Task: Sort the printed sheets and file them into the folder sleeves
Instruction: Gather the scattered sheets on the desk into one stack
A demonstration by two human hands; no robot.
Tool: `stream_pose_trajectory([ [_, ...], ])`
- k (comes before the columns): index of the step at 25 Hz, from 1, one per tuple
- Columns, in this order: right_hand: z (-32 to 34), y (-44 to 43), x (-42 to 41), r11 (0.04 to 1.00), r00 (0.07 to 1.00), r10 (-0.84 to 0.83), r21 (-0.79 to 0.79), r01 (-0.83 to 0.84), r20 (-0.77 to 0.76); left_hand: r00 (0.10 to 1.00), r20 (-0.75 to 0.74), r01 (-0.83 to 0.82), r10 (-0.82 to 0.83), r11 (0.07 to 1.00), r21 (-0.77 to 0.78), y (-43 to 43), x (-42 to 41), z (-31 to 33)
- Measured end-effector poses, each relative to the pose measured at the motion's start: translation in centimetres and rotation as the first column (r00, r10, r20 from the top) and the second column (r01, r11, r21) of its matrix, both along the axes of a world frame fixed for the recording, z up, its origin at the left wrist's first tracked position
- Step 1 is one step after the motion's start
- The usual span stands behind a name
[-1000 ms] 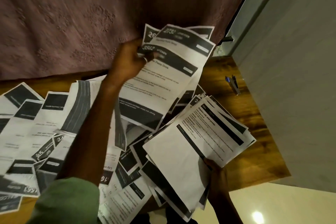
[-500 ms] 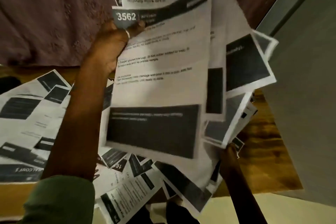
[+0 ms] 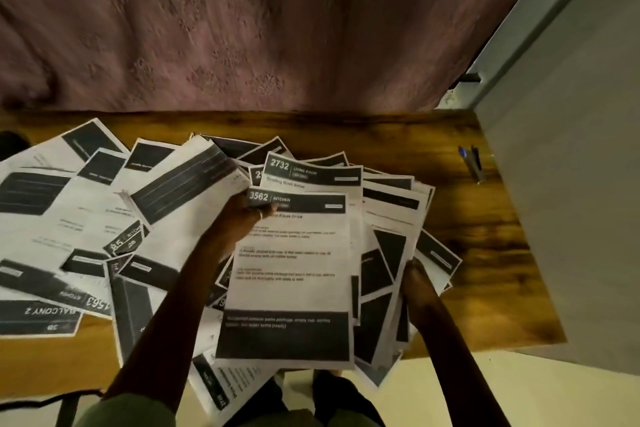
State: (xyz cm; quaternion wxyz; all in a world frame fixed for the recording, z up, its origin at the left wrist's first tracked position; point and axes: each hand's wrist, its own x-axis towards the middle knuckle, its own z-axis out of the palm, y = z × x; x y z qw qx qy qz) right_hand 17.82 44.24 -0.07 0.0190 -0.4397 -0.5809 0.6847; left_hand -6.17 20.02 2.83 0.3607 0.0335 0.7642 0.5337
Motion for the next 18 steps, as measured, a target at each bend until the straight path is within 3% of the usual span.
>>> stream_pose_trajectory([
  [3, 1.6, -0.6, 0.0, 0.997, 1.000, -0.005, -0.073, 0.003, -0.020, 0.996, -0.087, -0.013, 0.005, 0.996, -0.083, -0.6, 0.2, -2.6],
  [5, 1.7, -0.1, -0.4, 1.000, 0.999, 0.011, -0.016, -0.012, -0.052, 0.989, -0.146, -0.030, 0.007, 0.987, -0.156, -0.4, 0.4, -3.4],
  [7, 1.0, 0.4, -1.0, 0.936, 0.994, 0.022, 0.347, -0.058, 0.106, 0.982, -0.188, -0.050, 0.009, 0.975, -0.216, 0.1, 0.2, -3.4],
  [8, 0.7, 0.5, -1.1, 0.826, 0.983, -0.017, 0.557, -0.090, 0.185, 0.982, -0.188, -0.049, 0.005, 0.972, -0.228, 0.2, 0.2, -3.5],
  [10, 0.4, 0.5, -1.3, 0.661, 0.976, -0.044, 0.739, -0.133, 0.215, 0.982, -0.187, -0.043, -0.001, 0.971, -0.234, 0.3, 0.3, -3.7],
  [18, -0.7, 0.9, -1.8, 0.678, 0.967, 0.043, 0.704, -0.213, 0.251, 0.984, -0.163, -0.095, 0.067, 0.982, -0.165, 0.0, 0.1, -4.4],
])
